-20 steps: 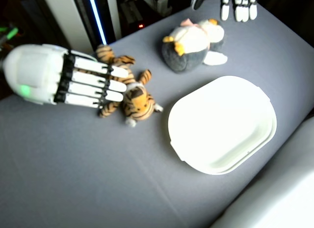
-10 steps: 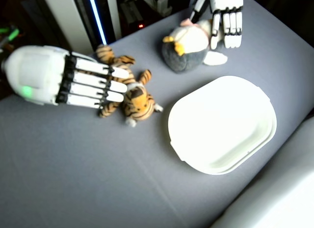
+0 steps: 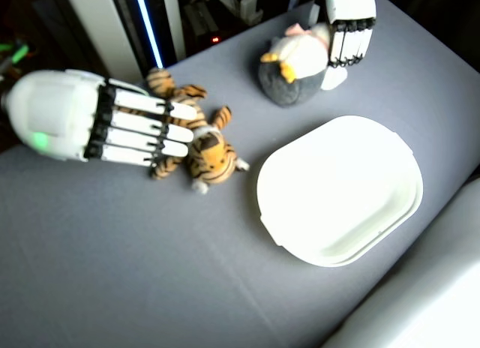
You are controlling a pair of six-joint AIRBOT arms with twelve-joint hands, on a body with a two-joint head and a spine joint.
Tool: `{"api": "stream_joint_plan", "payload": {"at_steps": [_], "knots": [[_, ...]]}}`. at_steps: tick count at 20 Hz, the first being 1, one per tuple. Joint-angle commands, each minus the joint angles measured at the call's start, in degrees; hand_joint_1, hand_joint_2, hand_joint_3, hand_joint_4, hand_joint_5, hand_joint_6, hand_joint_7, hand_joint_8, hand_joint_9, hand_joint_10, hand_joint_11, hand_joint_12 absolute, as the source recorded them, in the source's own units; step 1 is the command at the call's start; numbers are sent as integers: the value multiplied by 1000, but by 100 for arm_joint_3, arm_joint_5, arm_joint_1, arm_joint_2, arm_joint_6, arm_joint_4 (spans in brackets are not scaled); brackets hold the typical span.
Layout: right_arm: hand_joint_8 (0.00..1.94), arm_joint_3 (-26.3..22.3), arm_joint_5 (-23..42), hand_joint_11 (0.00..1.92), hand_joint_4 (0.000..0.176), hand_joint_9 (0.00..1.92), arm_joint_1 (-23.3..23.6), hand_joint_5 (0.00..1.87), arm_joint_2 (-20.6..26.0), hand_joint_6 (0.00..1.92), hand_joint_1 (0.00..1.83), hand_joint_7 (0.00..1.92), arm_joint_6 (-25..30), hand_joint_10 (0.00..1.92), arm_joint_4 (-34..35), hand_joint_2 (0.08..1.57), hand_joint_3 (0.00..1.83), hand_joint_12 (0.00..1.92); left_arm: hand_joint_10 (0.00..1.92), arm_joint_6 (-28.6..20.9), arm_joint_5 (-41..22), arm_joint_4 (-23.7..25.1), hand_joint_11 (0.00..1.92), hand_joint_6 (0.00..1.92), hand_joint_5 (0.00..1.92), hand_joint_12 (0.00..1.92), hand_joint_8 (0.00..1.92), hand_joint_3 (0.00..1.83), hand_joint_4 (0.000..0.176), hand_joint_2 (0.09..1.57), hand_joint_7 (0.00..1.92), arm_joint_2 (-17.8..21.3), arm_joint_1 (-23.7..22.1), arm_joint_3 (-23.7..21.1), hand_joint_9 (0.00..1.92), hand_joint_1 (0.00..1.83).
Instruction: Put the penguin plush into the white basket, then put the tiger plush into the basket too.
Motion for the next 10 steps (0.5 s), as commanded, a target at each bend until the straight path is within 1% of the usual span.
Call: {"api": "stream_joint_plan", "payload": {"at_steps": [1,2,3,4,5,6,7,8,9,10], "knots": [[0,6,690,473,49,407,39,391,-11,2,757,351,58,0,143,1224,10,57,1249,-74,-1189,133,757,786,993,1375,1136,4,0,1117,879,103,-129,29,931,1372],[0,7,690,473,49,407,39,391,-16,2,757,351,58,0,143,1224,10,57,1249,-104,-1300,175,757,786,993,1375,1136,4,0,1117,879,135,-203,40,931,1372],[0,11,690,471,50,403,39,389,-26,1,753,346,58,0,143,1231,12,54,1183,-118,-1413,196,796,839,999,1199,1059,0,0,1106,912,151,-358,96,954,1380],[1,16,690,483,53,412,39,390,-34,1,747,348,58,4,144,1232,10,58,1138,-118,-1428,196,825,928,978,1111,992,1,0,1101,937,140,-511,169,967,1380],[7,22,690,501,51,426,39,394,-42,3,743,363,58,10,145,1228,7,64,1168,-118,-1353,193,803,987,956,1072,950,0,0,1107,955,99,-704,287,939,1379],[4,28,690,482,54,413,39,390,-45,1,751,358,58,3,145,1234,8,54,1198,-118,-1114,186,779,1037,947,1043,1017,1,0,1122,912,2,-1012,473,892,1372],[4,34,690,485,52,412,39,396,-48,3,748,359,58,2,145,1232,6,53,1286,-122,-888,180,699,977,965,1154,1121,0,0,1138,867,-90,-1241,623,827,1368],[4,46,690,485,52,412,39,396,-55,3,748,359,58,2,145,1232,6,53,1286,-122,-548,167,699,977,965,1154,1121,0,0,1138,867,-234,-1541,843,827,1368],[4,61,690,480,50,412,39,398,-69,3,746,363,60,2,145,1231,5,49,1107,-127,-164,166,829,955,1024,1113,803,0,0,1085,1038,-386,-1817,1067,950,1375],[4,74,690,480,50,412,39,398,-81,3,746,363,73,2,144,1231,5,49,1107,-124,163,176,829,955,1024,1113,803,0,0,1085,1038,-526,-2071,1280,950,1375]]}}
